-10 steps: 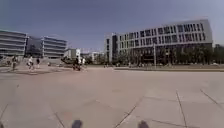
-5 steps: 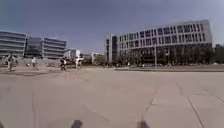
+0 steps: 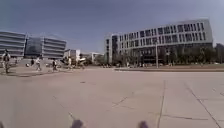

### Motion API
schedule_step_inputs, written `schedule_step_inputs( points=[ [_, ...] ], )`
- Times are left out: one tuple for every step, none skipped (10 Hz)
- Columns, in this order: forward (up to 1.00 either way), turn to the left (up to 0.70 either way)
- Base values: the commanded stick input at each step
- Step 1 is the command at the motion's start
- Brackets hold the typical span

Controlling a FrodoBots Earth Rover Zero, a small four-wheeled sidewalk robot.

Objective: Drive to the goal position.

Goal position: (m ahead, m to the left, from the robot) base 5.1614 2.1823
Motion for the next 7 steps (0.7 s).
schedule_step_inputs(
  points=[
    [0.7,0.0],
    [0.7,0.0],
    [0.7,0.0],
    [0.7,0.0],
    [0.7,0.0],
    [0.7,0.0],
    [0.7,0.0]
  ],
)
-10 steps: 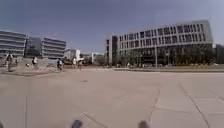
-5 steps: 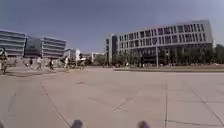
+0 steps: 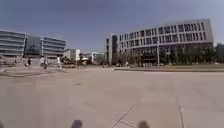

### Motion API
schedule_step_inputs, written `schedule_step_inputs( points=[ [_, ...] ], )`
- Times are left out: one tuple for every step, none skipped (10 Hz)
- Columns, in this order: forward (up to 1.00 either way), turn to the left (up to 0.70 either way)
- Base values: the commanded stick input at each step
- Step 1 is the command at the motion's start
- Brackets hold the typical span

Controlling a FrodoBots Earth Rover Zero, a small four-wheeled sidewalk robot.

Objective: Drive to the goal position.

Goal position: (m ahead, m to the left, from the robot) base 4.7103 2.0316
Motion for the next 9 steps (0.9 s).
schedule_step_inputs(
  points=[
    [0.7,0.0],
    [0.7,0.0],
    [0.7,0.0],
    [0.7,0.0],
    [0.7,0.0],
    [0.7,0.0],
    [0.7,0.0],
    [0.7,0.0],
    [0.7,0.0]
  ],
)
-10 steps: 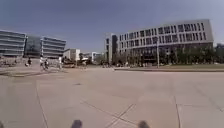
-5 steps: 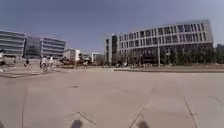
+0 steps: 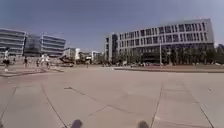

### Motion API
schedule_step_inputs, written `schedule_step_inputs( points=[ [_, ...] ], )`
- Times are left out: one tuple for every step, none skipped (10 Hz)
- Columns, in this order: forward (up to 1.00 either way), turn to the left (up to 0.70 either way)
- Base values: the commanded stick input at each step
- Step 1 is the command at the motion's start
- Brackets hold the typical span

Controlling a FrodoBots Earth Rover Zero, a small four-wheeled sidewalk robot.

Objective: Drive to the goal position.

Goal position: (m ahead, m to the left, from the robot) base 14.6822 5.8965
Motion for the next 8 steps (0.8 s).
schedule_step_inputs(
  points=[
    [0.7,0.0],
    [0.7,0.0],
    [0.7,0.0],
    [0.7,0.0],
    [0.7,0.0],
    [0.7,0.0],
    [0.7,0.0],
    [0.7,0.0]
  ],
)
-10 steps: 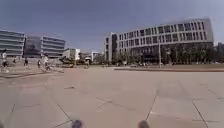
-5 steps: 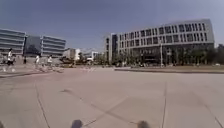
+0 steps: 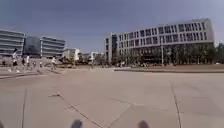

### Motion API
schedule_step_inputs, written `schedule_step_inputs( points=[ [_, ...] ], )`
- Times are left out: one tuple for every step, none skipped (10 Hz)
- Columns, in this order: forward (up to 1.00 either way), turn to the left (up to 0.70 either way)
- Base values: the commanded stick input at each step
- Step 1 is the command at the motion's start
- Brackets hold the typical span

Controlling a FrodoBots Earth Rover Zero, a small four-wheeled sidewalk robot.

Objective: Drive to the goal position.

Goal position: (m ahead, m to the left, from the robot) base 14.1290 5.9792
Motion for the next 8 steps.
schedule_step_inputs(
  points=[
    [0.7,0.0],
    [0.7,0.0],
    [0.7,0.0],
    [0.7,0.0],
    [0.7,0.0],
    [0.7,0.0],
    [0.7,0.0],
    [0.7,0.0]
  ],
)
